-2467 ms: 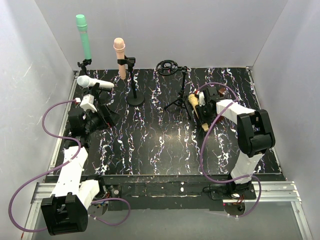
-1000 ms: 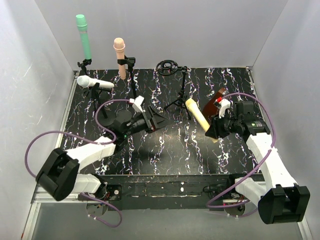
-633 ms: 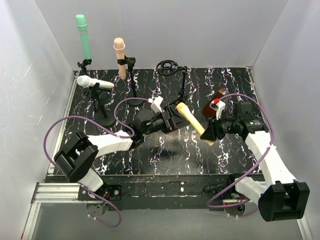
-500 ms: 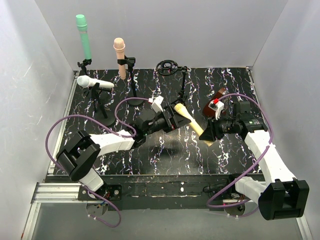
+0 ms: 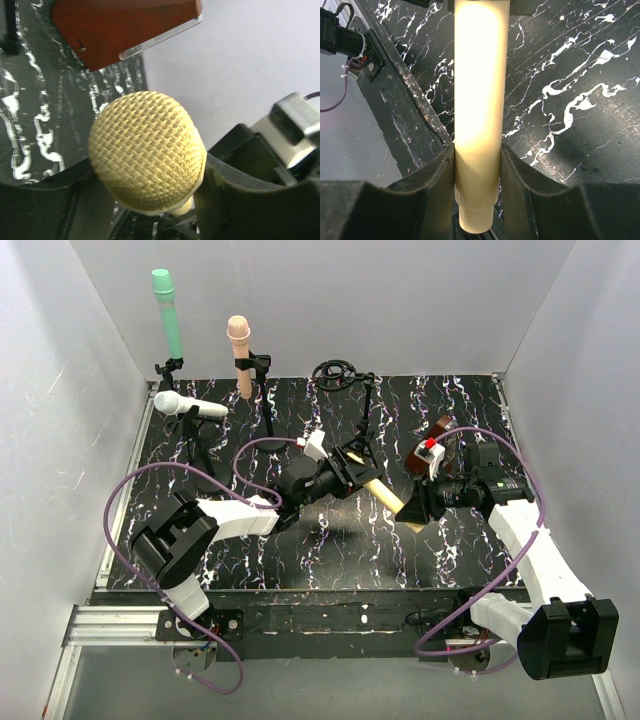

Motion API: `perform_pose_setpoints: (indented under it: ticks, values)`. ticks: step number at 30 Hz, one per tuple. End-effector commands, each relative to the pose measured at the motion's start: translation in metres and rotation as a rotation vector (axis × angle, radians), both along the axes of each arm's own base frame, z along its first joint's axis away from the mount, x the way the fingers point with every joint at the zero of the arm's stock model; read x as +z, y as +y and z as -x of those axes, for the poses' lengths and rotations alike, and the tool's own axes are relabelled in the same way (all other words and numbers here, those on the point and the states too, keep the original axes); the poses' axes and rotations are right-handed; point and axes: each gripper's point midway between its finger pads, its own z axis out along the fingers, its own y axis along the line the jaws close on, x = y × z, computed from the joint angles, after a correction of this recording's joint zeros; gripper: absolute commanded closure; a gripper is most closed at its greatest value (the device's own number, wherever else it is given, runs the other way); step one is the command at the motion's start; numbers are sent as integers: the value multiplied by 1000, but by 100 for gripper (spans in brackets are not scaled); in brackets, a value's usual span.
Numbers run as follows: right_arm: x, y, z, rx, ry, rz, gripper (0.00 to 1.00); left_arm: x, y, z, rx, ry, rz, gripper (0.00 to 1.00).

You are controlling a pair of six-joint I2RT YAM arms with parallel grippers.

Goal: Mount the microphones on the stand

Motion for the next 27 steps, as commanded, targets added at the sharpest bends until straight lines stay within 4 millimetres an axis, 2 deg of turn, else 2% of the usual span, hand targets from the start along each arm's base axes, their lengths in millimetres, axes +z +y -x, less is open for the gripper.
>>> perform_pose_setpoints:
  ticks: [1,2,3,4,6,7,9,13,16,18,20,23,24,27]
  values:
    - [14,6,-5,37,-68,-29,99,29,-11,-2,-19,-20,107,63]
    - [14,6,-5,40,-69,-29,99,30,-11,-1,-28,-23,119,92]
    - [13,6,-5,41,-70,-26,99,33,-11,1,-36,-31,130,100]
    - [13,5,-5,46,-74,-23,99,36,-11,3,-40,-42,137,100]
    - [14,6,3,110,-100,-23,66,42,-5,4,-39,-92,115,100]
    - [15,6,6,136,-102,-20,47,46,0,5,-41,-136,86,100]
    - [19,4,11,184,-119,-6,21,54,12,7,-42,-234,-4,100]
    - [23,0,11,224,-158,-9,14,72,52,1,-16,-442,-310,100]
    - [24,-2,11,228,-161,-42,13,108,93,-13,47,-605,-493,100]
    - [20,-3,11,218,-145,-67,13,136,117,-27,90,-666,-533,100]
    - [16,-2,12,218,-136,-110,13,154,137,-43,116,-686,-581,100]
    - [11,-9,10,189,-126,-100,12,182,148,-70,149,-744,-662,100]
    - [11,-11,9,185,-132,-101,12,204,148,-78,169,-783,-669,100]
    - [9,-13,8,176,-120,-98,12,233,142,-105,202,-847,-716,100]
